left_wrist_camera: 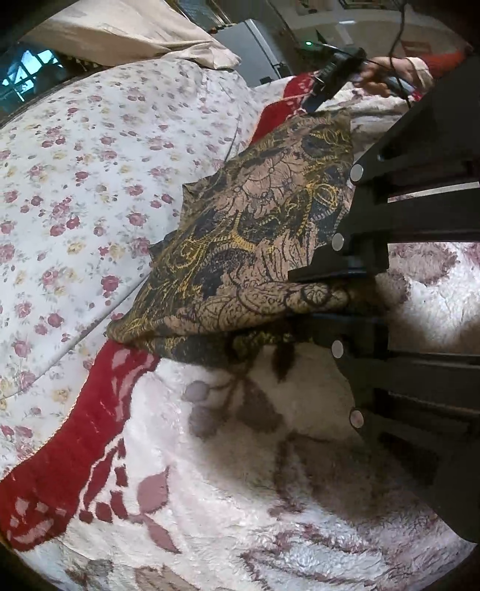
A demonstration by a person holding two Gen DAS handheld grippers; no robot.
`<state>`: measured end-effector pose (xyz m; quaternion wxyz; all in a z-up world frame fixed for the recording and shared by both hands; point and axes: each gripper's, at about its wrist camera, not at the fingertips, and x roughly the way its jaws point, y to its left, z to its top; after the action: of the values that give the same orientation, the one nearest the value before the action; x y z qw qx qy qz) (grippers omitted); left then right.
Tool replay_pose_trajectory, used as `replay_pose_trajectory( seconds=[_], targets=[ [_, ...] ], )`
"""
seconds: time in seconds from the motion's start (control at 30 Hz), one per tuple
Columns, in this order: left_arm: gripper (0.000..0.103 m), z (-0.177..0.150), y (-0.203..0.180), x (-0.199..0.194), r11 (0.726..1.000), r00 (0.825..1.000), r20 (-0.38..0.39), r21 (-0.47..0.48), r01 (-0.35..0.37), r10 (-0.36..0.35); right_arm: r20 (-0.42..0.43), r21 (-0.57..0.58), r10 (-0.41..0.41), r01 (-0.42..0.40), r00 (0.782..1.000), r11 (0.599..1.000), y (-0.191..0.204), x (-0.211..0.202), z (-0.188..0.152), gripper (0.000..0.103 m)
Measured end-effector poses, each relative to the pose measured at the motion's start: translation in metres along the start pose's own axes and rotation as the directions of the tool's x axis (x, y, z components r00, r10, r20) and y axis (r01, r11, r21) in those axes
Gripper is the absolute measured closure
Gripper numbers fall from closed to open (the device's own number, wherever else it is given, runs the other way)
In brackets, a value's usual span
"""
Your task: Fold small clothes
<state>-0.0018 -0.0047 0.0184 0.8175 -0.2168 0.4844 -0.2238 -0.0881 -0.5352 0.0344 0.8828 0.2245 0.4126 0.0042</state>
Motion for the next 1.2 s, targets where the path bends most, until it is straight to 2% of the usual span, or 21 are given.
replay_pose_trajectory(
  seconds=[0.03, 0.1, 0.17, 0.3, 0.37, 0.4, 0.43, 0.5, 0.57, 0.67, 0.77, 0.8, 0.83, 0.9, 0.97, 1.1, 1.2],
  targets=[
    [0.089, 0.000, 0.001, 0.000, 1.000, 1.000, 0.001, -0.006, 0.007, -0.007, 0.018, 0.011, 0.010, -0.010, 1.000, 1.000, 0.001, 0.001, 0.008, 0.030],
    [0.089, 0.000, 0.002, 0.000, 1.000, 1.000, 0.004, -0.010, 0.017, -0.017, 0.020, -0.014, 0.028, -0.028, 0.999, 1.000, 0.012, 0.014, 0.028, 0.030],
    [0.089, -0.001, 0.002, 0.000, 1.000, 1.000, 0.007, -0.009, 0.022, -0.022, -0.006, -0.059, 0.006, -0.007, 1.000, 0.998, 0.027, 0.038, 0.043, 0.030],
    [0.089, -0.002, 0.003, 0.000, 1.000, 1.000, 0.011, -0.004, 0.030, -0.030, -0.123, -0.123, -0.068, 0.053, 0.990, 0.991, 0.044, 0.104, 0.059, 0.031],
    [0.089, -0.002, 0.004, 0.000, 0.999, 0.999, 0.011, -0.004, 0.036, -0.036, -0.151, -0.152, -0.093, 0.070, 0.984, 0.986, 0.046, 0.121, 0.060, 0.060],
    [0.089, -0.002, 0.005, 0.000, 0.999, 0.999, 0.011, -0.006, 0.043, -0.043, -0.144, -0.166, -0.100, 0.076, 0.985, 0.983, 0.047, 0.121, 0.059, 0.081],
    [0.089, -0.002, 0.006, 0.000, 0.999, 0.999, 0.011, -0.009, 0.049, -0.049, -0.126, -0.189, -0.123, 0.098, 0.984, 0.977, 0.048, 0.119, 0.060, 0.095],
    [0.089, -0.001, 0.007, 0.001, 0.998, 0.998, 0.013, -0.015, 0.061, -0.061, -0.086, -0.229, -0.164, 0.140, 0.983, 0.963, 0.048, 0.115, 0.060, 0.096],
    [0.089, -0.001, 0.006, 0.001, 0.998, 0.998, 0.018, -0.010, 0.058, -0.058, -0.123, -0.218, -0.182, 0.152, 0.976, 0.964, 0.041, 0.124, 0.057, 0.096],
    [0.088, -0.002, 0.003, 0.000, 0.999, 0.999, 0.023, 0.004, 0.046, -0.046, -0.108, -0.229, -0.197, 0.169, 0.974, 0.959, 0.046, 0.119, 0.057, 0.096],
    [0.085, -0.001, 0.005, -0.002, 0.999, 0.999, 0.032, -0.007, 0.041, -0.041, -0.075, -0.197, -0.185, 0.167, 0.980, 0.966, 0.058, 0.099, 0.064, 0.090],
    [0.082, -0.001, 0.006, -0.003, 0.999, 0.999, 0.039, -0.013, 0.036, -0.035, -0.066, -0.199, -0.160, 0.144, 0.985, 0.969, 0.068, 0.091, 0.066, 0.080],
    [0.080, 0.000, 0.006, -0.005, 0.999, 0.998, 0.048, -0.017, 0.029, -0.028, -0.067, -0.216, -0.125, 0.108, 0.990, 0.970, 0.082, 0.087, 0.066, 0.060],
    [0.073, 0.001, 0.007, -0.008, 1.000, 0.998, 0.068, -0.018, 0.010, -0.009, -0.099, -0.271, -0.054, 0.025, 0.994, 0.962, 0.109, 0.085, 0.064, 0.044],
    [0.070, 0.001, 0.006, -0.008, 1.000, 0.997, 0.075, -0.014, -0.008, 0.009, -0.164, -0.351, 0.015, -0.072, 0.986, 0.934, 0.151, 0.093, 0.055, 0.044],
    [0.070, 0.001, 0.003, -0.005, 0.999, 0.997, 0.065, 0.000, -0.035, 0.035, -0.292, -0.463, 0.076, -0.211, 0.953, 0.861, 0.242, 0.130, 0.026, 0.044],
    [0.070, 0.001, 0.002, -0.005, 0.999, 0.997, 0.064, 0.006, -0.043, 0.043, -0.349, -0.498, 0.069, -0.247, 0.935, 0.831, 0.292, 0.165, 0.012, 0.044]
  ],
)
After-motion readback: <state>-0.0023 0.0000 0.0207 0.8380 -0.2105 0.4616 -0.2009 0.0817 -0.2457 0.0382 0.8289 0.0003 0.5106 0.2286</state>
